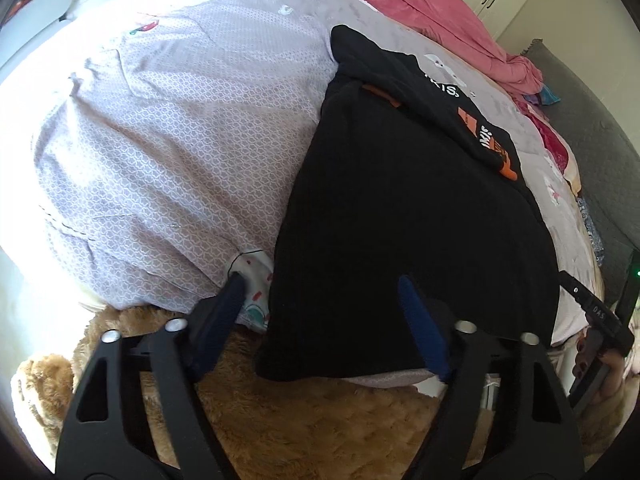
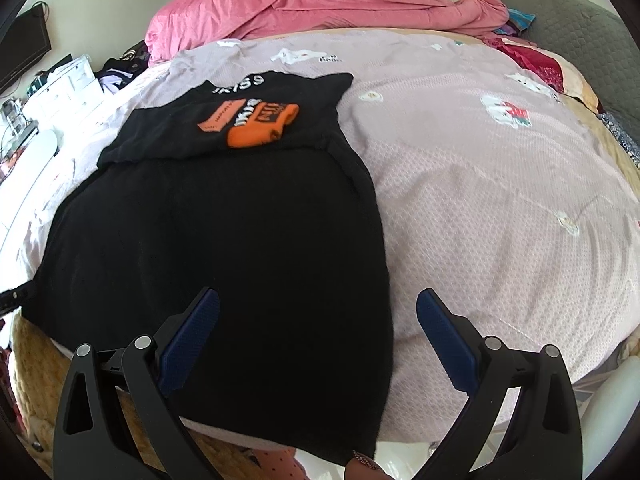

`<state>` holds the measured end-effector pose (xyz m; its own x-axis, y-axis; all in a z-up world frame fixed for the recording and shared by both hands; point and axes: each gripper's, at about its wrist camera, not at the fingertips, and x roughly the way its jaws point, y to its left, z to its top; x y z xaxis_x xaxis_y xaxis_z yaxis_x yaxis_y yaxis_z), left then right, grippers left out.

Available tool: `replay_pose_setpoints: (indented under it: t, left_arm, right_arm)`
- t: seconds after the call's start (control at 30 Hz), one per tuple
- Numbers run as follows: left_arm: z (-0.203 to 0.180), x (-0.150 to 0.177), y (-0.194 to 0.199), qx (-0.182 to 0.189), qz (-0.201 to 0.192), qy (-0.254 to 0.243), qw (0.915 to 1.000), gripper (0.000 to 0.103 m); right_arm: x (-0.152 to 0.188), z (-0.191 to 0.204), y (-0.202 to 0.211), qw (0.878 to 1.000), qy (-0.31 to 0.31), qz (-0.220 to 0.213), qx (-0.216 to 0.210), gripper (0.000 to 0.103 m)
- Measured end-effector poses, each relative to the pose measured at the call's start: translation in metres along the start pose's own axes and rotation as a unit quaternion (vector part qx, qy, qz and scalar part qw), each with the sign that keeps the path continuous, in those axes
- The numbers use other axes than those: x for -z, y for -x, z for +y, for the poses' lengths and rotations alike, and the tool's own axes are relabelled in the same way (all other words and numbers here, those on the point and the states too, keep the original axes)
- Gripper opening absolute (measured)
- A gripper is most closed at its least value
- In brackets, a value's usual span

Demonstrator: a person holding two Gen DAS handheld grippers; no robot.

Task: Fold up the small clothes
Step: 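Close both tools on the black shirt's hem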

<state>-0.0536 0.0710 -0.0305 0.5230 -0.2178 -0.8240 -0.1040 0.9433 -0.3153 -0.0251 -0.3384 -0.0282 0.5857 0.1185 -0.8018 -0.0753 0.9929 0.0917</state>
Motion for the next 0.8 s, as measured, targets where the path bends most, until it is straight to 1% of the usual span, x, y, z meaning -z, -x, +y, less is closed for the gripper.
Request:
replay_pose_setpoints:
  t: [0.03,0.07,0.13,0.3,0.37,0.4,0.43,0.53,0.63,0.67,0.7,0.8]
  left_arm:
    - [0.000,0.000,-0.001,0.000,0.001,-0.002,1.0000,0.051]
    - [-0.001,0.000,-0.002,0.001,0.004,-0.003,1.0000,0.051]
    - [-0.001,0.000,-0.006,0.012,0.011,0.002,0.9999,0.047]
    - [-0.003,0.002,-0.014,0.013,0.021,-0.001,0.9997,0.046]
    - [-0.003,0.001,-0.015,0.013,0.021,0.000,0.9997,0.036]
    - [-0.001,0.000,-0.015,0.010,0.020,0.004,0.9997,0.027]
    - [0.002,0.000,-0.013,0.011,0.016,0.011,0.9997,0.021]
    - [0.013,0.001,-0.009,0.031,0.011,0.037,0.9988,0.014]
    - [0.014,0.001,-0.007,0.033,0.010,0.037,0.9987,0.013]
    - [0.014,0.001,-0.008,0.032,0.011,0.036,0.9988,0.013]
    - [0.013,0.002,-0.009,0.030,0.014,0.034,0.9989,0.013]
    - [0.013,0.002,-0.010,0.030,0.018,0.034,0.9988,0.013]
  right_arm:
    - [0.002,-0.002,0.000,1.000,-0.001,0.004,0.002,0.098]
    - [0.004,-0.004,0.000,1.000,-0.003,0.008,0.001,0.098]
    - [0.010,-0.008,0.000,1.000,-0.007,0.016,0.000,0.098]
    - [0.023,-0.019,0.003,0.999,-0.012,0.032,-0.005,0.098]
    - [0.027,-0.026,0.003,0.999,-0.027,0.042,-0.018,0.098]
    - [0.029,-0.029,0.003,0.998,-0.036,0.046,-0.024,0.098]
    - [0.030,-0.033,0.004,0.997,-0.046,0.052,-0.034,0.098]
    - [0.036,-0.039,0.007,0.995,-0.060,0.066,-0.054,0.098]
    - [0.043,-0.040,0.008,0.992,-0.062,0.080,-0.070,0.097]
    - [0.046,-0.040,0.007,0.991,-0.065,0.085,-0.075,0.088]
    - [0.049,-0.041,0.006,0.990,-0.070,0.095,-0.084,0.072]
    - [0.057,-0.040,0.000,0.985,-0.080,0.113,-0.101,0.057]
